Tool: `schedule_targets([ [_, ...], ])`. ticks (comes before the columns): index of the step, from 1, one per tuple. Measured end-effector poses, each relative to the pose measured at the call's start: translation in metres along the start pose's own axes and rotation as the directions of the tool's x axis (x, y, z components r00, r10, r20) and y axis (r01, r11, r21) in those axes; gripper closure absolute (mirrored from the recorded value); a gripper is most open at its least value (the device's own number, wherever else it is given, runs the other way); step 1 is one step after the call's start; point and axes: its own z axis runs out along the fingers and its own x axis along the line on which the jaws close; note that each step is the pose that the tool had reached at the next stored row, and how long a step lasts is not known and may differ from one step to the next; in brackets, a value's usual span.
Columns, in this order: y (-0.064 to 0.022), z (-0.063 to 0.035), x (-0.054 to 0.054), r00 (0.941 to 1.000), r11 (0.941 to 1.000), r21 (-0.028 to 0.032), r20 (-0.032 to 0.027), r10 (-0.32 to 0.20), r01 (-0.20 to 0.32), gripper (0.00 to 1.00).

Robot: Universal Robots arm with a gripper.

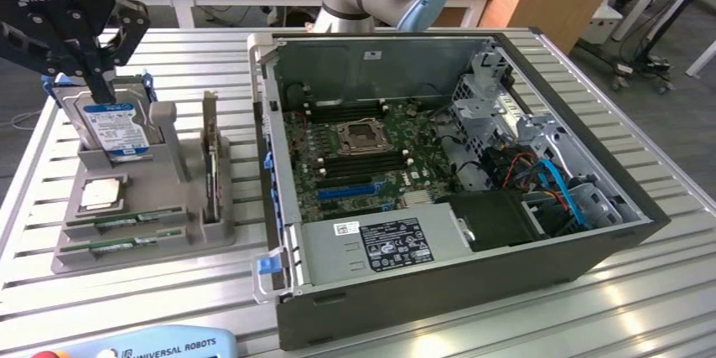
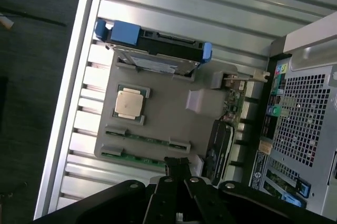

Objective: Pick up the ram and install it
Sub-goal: 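Pick up the ram and move it above insertion slot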

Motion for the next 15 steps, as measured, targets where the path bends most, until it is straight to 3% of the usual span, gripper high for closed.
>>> schedule_targets([
  [15, 0.0, 0.0, 0.0, 0.9923, 0.9923, -0.003, -0.0054, -0.124, 0.124, 0.9],
])
